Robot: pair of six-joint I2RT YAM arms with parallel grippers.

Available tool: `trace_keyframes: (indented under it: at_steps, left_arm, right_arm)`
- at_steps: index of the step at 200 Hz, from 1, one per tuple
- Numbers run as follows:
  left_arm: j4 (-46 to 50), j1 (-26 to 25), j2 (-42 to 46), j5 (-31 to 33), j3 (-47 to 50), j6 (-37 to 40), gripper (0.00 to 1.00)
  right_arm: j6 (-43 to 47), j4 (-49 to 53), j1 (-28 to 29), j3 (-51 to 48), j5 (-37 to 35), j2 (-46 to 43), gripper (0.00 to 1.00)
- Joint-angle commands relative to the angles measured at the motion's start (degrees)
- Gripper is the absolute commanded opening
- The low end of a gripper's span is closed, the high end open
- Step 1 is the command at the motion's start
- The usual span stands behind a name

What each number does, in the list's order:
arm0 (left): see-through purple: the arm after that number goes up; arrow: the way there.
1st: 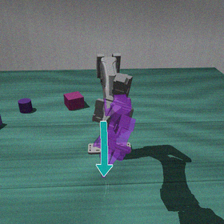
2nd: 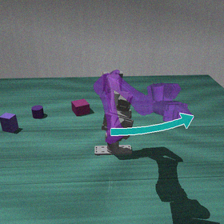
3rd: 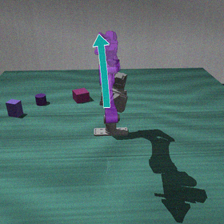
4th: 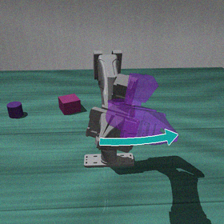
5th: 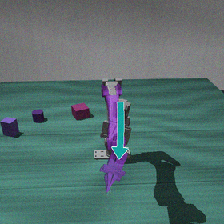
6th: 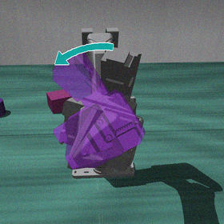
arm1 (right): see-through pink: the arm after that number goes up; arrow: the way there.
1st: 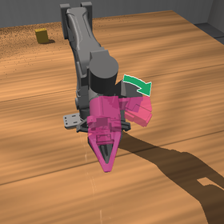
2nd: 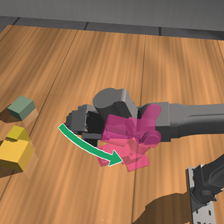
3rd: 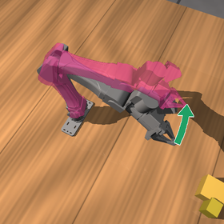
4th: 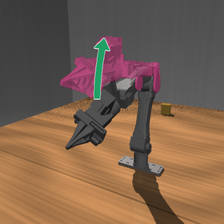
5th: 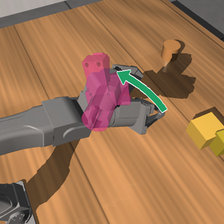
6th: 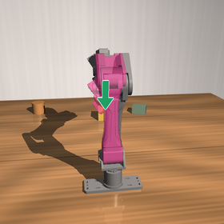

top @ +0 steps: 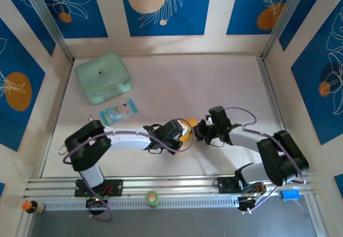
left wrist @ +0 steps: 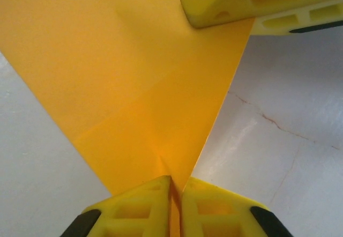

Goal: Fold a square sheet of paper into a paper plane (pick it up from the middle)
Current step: Fold the wing for the fifth time at the center of the table.

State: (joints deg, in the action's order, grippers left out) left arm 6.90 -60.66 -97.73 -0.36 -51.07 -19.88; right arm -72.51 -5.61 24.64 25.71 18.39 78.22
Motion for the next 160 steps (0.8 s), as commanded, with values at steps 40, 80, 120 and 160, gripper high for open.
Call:
trace_keyframes:
  at_steps: [40,80,120,160]
  left_arm:
    - [1.72,-0.33,-1.23,0.62,-1.65,0.37,0.13]
    - [1.55,-0.42,-1.00,0.32,-2.02,0.59,0.18]
    - [1.14,-0.51,-1.21,-0.12,-2.09,0.72,0.18]
    - [1.15,-0.60,-1.33,0.09,-2.02,0.72,0.17]
  right_arm:
    - [-0.16,0.68,0.56,-0.59,1.49,-0.61,0.01]
    - [-0.20,0.95,0.76,-1.15,0.82,-0.49,0.01]
    - [-0.23,0.83,0.76,-1.06,0.90,-0.42,0.01]
    - [-0.19,0.81,0.76,-0.99,0.94,-0.24,0.01]
